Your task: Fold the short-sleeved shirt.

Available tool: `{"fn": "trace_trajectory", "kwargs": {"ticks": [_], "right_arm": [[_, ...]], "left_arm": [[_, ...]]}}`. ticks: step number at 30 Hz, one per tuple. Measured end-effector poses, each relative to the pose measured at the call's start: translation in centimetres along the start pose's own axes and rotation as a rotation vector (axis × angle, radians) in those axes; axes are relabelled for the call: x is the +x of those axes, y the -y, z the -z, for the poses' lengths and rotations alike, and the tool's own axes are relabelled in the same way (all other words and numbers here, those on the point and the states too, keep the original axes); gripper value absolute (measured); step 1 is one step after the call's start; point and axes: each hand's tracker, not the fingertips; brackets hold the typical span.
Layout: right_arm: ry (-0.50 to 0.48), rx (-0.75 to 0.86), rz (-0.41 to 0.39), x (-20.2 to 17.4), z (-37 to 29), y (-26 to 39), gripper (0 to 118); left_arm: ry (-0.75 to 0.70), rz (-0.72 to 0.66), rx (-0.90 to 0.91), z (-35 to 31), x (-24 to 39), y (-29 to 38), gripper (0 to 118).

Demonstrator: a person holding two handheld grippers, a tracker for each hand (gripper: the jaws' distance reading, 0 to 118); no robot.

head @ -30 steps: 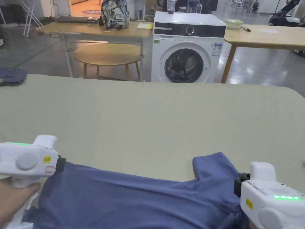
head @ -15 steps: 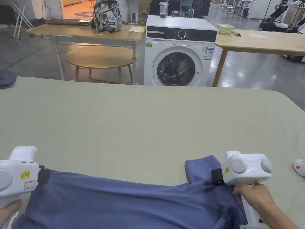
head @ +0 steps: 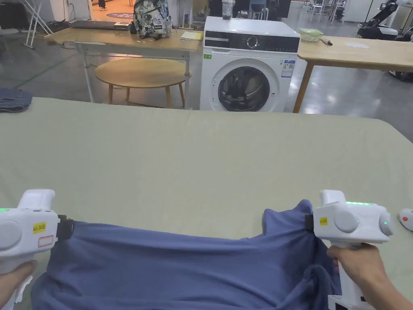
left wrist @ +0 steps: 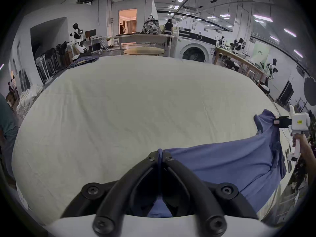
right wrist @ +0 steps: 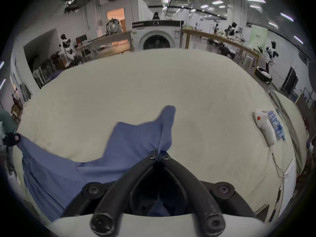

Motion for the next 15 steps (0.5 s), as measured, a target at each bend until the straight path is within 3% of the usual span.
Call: {"fn": "trace_trajectory", "kwargs": {"ticks": [5, 15], "right_arm": [[-0.01, 0.077, -0.018, 1.6, -4.8, 0.9, 0], [0.004, 0.157, -0.065, 0.7, -13.7, 7.3, 0]], "left_arm": [[0.017, -0.024, 0.03, -2.3, -0.8, 1.2, 0], [0.053, -0.071, 0.092, -7.2, -1.7, 5.7, 0]]}}
